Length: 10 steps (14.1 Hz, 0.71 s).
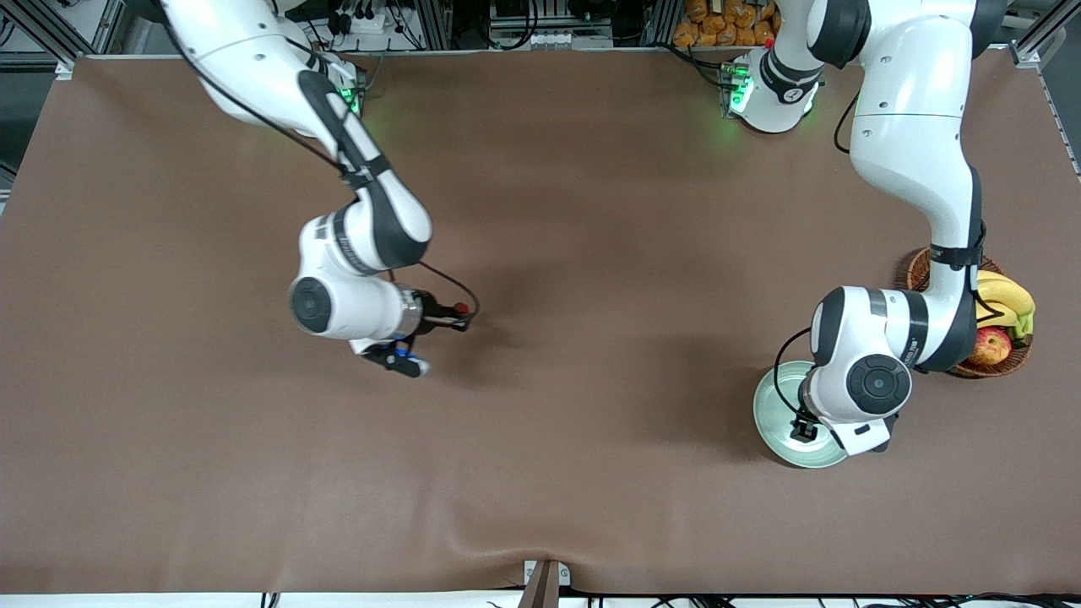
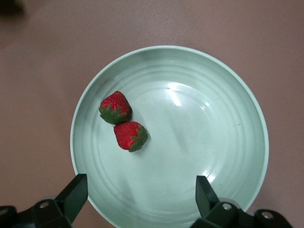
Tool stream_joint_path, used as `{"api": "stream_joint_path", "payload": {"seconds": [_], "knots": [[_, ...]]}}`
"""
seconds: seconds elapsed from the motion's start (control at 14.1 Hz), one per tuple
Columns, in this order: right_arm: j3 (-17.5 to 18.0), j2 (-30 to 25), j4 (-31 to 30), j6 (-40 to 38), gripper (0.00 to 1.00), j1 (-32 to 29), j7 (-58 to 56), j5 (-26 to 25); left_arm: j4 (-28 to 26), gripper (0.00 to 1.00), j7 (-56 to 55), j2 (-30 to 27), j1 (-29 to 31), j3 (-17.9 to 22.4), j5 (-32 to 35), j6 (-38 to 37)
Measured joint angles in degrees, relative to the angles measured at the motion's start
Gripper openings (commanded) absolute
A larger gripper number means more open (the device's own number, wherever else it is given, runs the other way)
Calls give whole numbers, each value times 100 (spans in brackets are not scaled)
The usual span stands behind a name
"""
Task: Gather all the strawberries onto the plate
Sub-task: 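Carry the third strawberry mid-table with the right gripper and release it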
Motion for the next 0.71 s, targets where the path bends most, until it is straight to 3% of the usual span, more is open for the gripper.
{"api": "stream_joint_path", "payload": {"seconds": [0.28,0.57,0.64,0.71], "knots": [[-1,336,196,583,8,418,710,33,3,100,9,-3,-35,-62,0,10],[-2,580,224,880,14,618,853,47,41,100,18,-134,-177,-427,6,18],[-2,627,227,962,25,649,864,51,41,100,14,-203,-302,-484,6,13],[-2,664,231,1057,45,672,875,54,40,100,-17,-265,-444,-550,6,4]]}}
